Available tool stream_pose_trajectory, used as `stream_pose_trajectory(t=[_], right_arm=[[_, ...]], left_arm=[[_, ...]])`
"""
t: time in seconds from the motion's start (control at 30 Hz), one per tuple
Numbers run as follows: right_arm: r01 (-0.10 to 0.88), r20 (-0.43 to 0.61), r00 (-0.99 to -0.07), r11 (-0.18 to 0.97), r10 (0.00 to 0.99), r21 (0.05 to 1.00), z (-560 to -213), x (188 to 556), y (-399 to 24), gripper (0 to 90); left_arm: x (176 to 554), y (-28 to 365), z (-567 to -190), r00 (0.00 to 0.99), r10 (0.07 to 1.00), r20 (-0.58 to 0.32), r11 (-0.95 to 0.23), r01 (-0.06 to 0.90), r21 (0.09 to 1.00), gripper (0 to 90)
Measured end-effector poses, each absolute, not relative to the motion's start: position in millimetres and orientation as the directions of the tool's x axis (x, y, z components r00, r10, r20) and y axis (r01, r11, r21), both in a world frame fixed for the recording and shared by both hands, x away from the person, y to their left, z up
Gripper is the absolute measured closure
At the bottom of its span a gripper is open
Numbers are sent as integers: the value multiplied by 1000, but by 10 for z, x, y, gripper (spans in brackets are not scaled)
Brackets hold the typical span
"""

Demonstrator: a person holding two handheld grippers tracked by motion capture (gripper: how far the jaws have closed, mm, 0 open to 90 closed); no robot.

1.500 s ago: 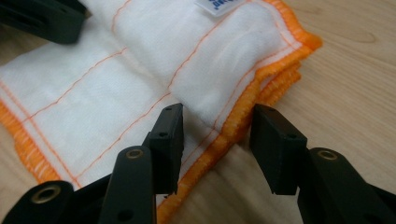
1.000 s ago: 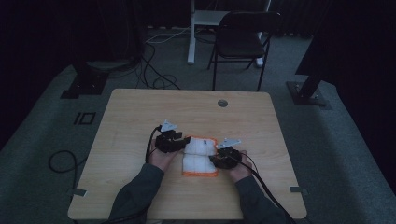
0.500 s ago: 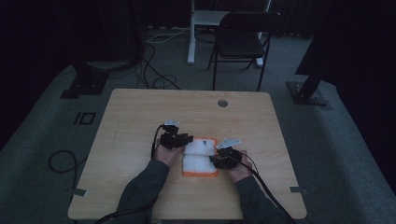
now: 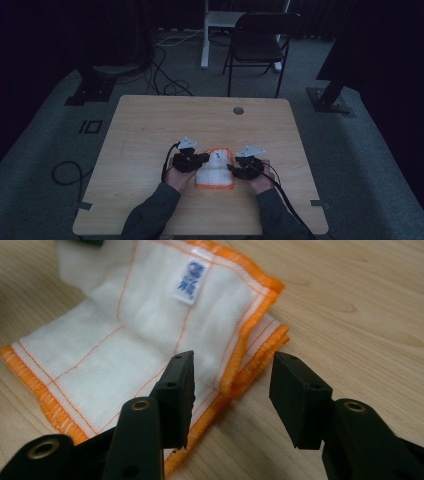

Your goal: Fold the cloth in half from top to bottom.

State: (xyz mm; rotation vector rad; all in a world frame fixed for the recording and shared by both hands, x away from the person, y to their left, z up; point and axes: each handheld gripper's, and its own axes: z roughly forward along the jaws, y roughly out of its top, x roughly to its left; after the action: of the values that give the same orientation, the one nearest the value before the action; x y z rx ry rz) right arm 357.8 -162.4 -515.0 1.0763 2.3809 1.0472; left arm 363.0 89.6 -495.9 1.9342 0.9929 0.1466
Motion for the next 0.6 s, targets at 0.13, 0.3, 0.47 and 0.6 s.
stream_pose_trajectory(t=[0.13,0.3,0.47,0.6], right_arm=[[504,5,-661,439,750,743,-5114,3560,-1645,524],[495,-4,-663,442,749,748,-5072,3527,-1660,522],[491,-8,-666,446,746,749,-5057,3502,-1658,519],[491,-3,-668,443,744,750,-5067,3503,-1643,520]], left_arm=[[3504,940,-5018,672,679,-294,-242,583,775,827],[3352,986,-5128,680,669,-301,-256,591,765,819],[3260,984,-5211,683,667,-296,-276,596,754,814],[3175,992,-5285,687,669,-283,-300,599,743,808]])
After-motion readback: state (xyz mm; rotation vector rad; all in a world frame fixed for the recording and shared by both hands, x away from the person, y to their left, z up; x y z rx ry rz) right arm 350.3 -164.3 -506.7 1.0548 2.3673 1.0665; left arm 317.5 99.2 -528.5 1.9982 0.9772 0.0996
